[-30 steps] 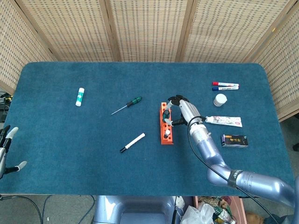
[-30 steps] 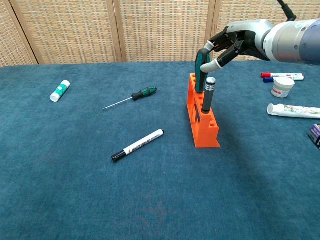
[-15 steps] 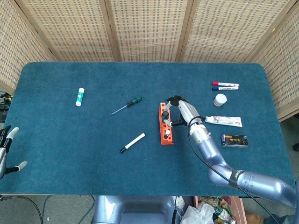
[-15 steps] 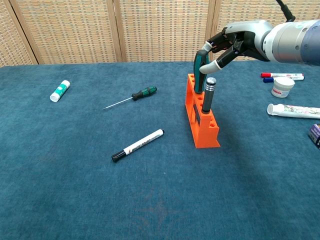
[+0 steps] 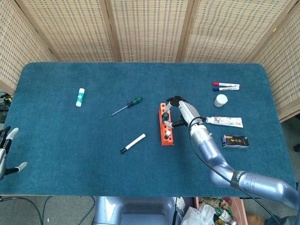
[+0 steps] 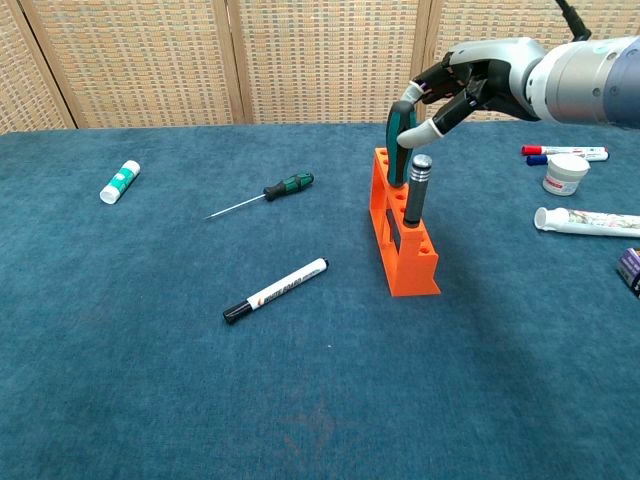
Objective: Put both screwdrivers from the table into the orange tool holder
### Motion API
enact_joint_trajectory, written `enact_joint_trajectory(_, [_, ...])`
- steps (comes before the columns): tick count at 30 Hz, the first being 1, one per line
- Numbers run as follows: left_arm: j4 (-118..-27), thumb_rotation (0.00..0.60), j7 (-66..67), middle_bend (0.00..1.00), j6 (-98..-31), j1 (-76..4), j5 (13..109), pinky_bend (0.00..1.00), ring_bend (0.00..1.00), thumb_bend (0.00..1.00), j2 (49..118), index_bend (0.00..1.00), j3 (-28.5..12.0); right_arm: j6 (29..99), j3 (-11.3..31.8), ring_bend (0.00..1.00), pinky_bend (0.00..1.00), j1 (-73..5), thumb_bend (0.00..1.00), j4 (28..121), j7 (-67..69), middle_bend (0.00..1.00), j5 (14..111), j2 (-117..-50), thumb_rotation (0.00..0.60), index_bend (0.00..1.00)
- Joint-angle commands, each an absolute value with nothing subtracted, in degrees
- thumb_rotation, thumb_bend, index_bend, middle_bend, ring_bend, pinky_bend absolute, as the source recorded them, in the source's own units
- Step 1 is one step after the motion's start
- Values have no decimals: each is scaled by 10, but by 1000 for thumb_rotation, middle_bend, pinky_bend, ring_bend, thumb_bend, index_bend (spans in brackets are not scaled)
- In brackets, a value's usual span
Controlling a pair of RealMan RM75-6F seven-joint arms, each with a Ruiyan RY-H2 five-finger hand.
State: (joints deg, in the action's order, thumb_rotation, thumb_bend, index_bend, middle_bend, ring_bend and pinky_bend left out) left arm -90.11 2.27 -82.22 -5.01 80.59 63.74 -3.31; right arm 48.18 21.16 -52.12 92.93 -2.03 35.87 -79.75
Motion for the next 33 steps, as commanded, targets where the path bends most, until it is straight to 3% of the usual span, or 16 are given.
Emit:
enact_joint_trajectory(1, [-901,600,23,0,-822,-50,806,0,0,0,638,0,-33,479,211,0,49,-522,153,929,-20,181,360,-796,600,471])
enact_joint_trajectory(14, [-901,600,22,0,-822,-50,805,0,0,0,637,0,-33,477,212,0,49,-521,119,933,-14,182,366,-793,600,429])
enact_joint_trajectory(24, [-904,600,14,0,-828,-48,813,0,0,0,634,0,-32,507,230,0,49,-501,119,976,4,185,379,-760,600,308])
enact_joint_trajectory(27, [-905,600,10,0,-833,-46,818,0,0,0,632,0,-31,523,235,0,49,-476,108,1009,22,183,408,-732,600,275])
enact_joint_trajectory(30, [-905,600,4,0,-840,-43,824,0,0,0,629,0,-29,547,228,0,45,-442,36,1033,40,148,469,-702,600,213])
enact_joint_trajectory(33, [-905,600,0,0,-846,-41,829,0,0,0,628,0,-28,579,204,0,6,-405,0,1042,43,50,551,-675,600,111])
